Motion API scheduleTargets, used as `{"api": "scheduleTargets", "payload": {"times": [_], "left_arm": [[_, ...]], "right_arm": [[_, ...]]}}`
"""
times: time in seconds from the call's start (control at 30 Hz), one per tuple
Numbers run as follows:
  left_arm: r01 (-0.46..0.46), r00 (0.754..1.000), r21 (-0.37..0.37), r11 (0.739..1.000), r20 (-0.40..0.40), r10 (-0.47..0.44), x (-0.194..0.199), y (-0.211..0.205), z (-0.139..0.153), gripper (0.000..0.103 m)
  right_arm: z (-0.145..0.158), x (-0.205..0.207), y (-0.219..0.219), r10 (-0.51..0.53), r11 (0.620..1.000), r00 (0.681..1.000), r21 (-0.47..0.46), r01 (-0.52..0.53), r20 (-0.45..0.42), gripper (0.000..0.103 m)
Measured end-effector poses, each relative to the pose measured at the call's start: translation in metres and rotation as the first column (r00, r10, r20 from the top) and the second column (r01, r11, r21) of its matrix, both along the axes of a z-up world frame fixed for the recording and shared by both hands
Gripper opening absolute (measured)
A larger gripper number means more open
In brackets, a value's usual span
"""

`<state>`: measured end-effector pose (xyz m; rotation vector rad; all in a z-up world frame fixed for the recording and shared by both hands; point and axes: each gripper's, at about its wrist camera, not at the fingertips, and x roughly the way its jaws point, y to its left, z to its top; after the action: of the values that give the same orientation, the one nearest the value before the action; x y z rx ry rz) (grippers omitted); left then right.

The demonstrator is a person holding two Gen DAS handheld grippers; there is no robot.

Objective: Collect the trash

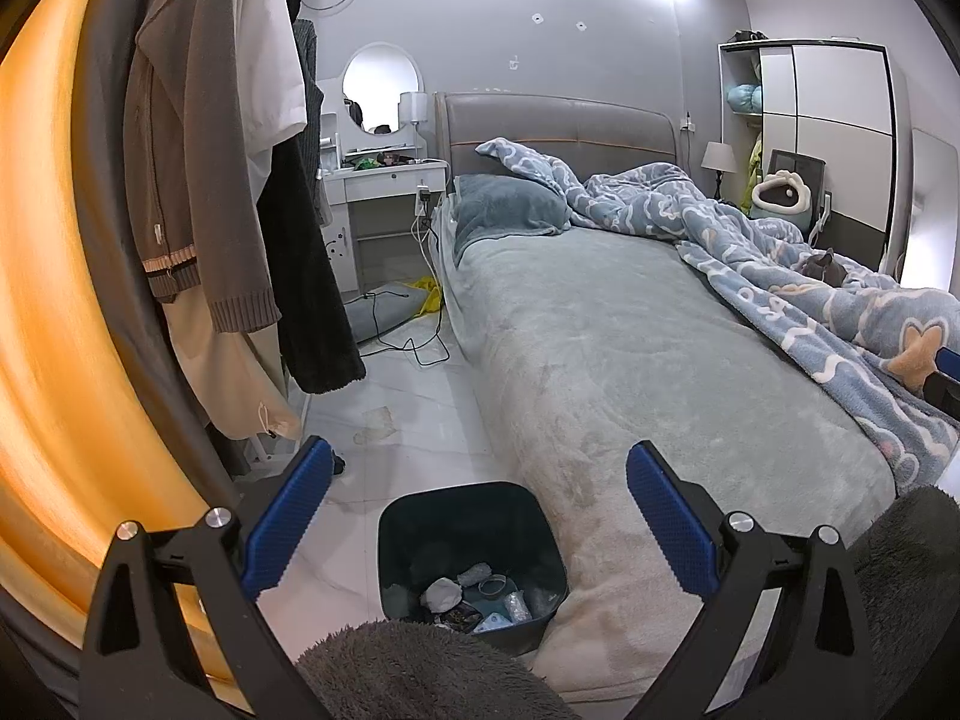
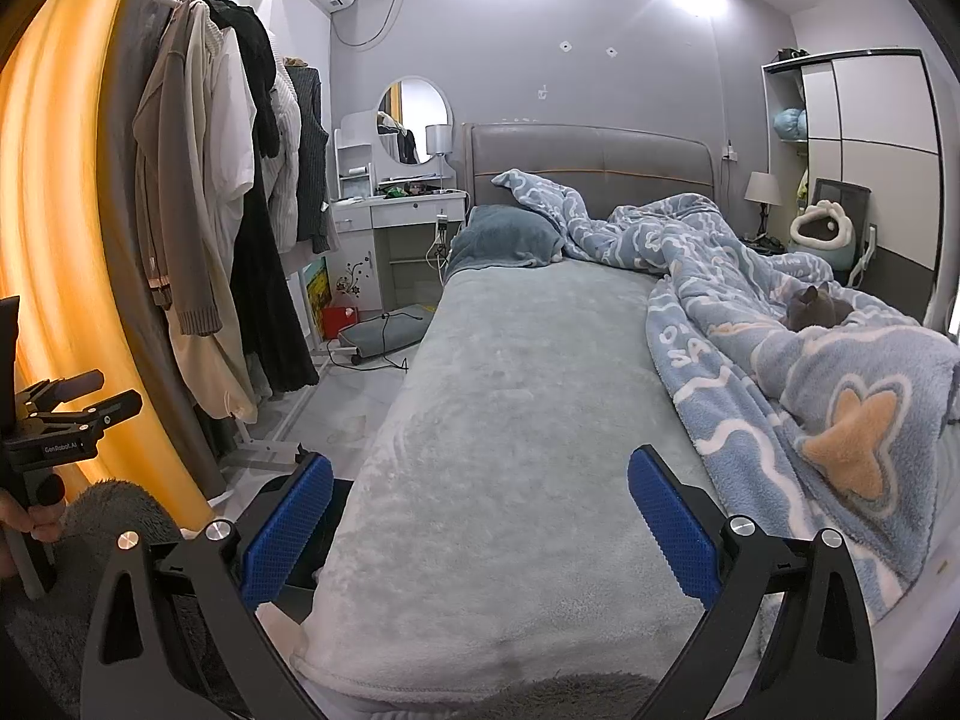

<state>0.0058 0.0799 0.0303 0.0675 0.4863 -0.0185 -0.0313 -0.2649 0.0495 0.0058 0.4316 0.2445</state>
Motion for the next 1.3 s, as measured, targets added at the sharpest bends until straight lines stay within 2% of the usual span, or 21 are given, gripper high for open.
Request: {"api": "scheduleTargets", "payload": {"times": [1.3], "left_arm": [[-0.002, 1.0, -0.004, 1.0, 0.0, 0.002, -0.0001, -0.0023, -0.0008, 0.1]], "right_arm": [[0.0011, -0.0002, -0.001, 0.001, 1.0, 1.0, -0.002, -0.001, 0.001, 0.1]]}}
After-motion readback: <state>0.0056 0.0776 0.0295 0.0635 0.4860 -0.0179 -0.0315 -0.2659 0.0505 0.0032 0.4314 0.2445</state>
